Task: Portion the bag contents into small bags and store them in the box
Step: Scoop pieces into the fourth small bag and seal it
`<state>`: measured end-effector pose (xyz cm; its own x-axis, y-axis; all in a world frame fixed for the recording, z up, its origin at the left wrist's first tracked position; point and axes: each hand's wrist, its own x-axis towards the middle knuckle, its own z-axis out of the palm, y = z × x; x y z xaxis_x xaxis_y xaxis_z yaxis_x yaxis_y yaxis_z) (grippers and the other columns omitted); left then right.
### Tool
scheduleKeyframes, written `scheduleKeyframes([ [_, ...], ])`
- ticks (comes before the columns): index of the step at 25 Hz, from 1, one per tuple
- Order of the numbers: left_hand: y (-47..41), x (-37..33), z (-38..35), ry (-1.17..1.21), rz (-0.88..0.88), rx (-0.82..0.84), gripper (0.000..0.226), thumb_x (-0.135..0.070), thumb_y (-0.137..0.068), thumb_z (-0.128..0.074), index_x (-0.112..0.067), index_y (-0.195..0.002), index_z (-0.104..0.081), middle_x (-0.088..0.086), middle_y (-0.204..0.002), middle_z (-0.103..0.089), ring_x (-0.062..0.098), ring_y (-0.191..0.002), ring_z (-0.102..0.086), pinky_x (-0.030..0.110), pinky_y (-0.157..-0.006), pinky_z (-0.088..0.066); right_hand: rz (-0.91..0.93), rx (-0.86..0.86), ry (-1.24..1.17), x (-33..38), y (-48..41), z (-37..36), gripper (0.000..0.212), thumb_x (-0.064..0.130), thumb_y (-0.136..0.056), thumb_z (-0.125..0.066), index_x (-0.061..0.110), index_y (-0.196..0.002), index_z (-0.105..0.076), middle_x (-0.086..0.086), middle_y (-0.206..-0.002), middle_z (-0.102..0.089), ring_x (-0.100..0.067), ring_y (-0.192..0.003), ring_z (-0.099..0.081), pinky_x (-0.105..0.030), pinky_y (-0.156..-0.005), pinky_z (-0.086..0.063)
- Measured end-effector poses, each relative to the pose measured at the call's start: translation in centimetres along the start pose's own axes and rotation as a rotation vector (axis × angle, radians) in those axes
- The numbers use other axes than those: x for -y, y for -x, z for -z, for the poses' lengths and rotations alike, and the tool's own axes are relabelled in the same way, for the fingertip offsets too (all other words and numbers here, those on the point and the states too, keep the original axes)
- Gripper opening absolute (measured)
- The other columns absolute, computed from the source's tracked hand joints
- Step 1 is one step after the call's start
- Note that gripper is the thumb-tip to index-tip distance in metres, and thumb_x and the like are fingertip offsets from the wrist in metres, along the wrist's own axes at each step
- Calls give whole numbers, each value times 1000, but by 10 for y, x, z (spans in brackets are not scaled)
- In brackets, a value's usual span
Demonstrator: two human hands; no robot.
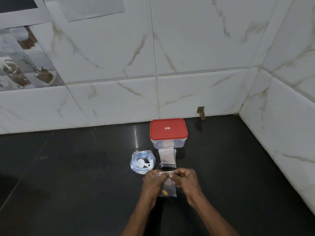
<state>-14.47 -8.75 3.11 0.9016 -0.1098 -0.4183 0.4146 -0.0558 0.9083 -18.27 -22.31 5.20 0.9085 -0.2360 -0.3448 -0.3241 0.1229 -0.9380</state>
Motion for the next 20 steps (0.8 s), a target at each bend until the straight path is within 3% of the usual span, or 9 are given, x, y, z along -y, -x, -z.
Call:
scheduleKeyframes([
  [4,-7,1,4,174,-12,15,17,-8,-81,-78,7,-88,-74,32,-88,-73,36,-75,-70,47,-76,-55,-60,135,-63,-1,-3,12,13,10,-86,-72,7,-99,-72,-10,-94,-77,-29,-86,-73,-42,-73,-59],
  [6,-10,1,2,231,-12,-29,12,0,-81,-77,10,-86,-74,35,-87,-72,36,-74,-68,48,-76,-54,-58,177,-14,-10,-3,13,10,8,-89,-68,4,-98,-71,-12,-93,-76,-28,-82,-73,-43,-69,-60],
  [9,-14,-1,0,189,-85,-137,5,-3,-85,-75,-1,-88,-78,23,-86,-76,32,-77,-71,44,-78,-58,-60,27,17,-24,-8,7,9,2,-92,-63,-1,-86,-70,-15,-82,-74,-26,-70,-70,-47,-65,-60],
  [12,-19,-3,12,51,-138,-389,6,-8,-89,-73,-11,-90,-78,7,-80,-77,19,-71,-71,30,-66,-58,-45,-198,37,-20,-33,9,10,-1,-90,-64,1,-82,-70,-20,-82,-73,-30,-71,-70,-51,-65,-61],
  [17,-39,-1,52,4,-33,-661,6,-11,-90,-71,-9,-92,-76,9,-86,-76,29,-83,-73,41,-81,-60,64,-352,301,3,-104,-2,15,5,-82,-71,12,-69,-70,-3,-68,-70,-26,-70,-71,-48,-67,-60],
  [20,-53,-3,68,-52,9,-698,10,-18,-91,-69,-10,-91,-75,9,-87,-76,26,-82,-72,42,-84,-60,104,-338,524,3,-130,-19,16,7,-82,-68,6,-68,-62,-10,-69,-65,-30,-73,-68,-42,-71,-58],
])
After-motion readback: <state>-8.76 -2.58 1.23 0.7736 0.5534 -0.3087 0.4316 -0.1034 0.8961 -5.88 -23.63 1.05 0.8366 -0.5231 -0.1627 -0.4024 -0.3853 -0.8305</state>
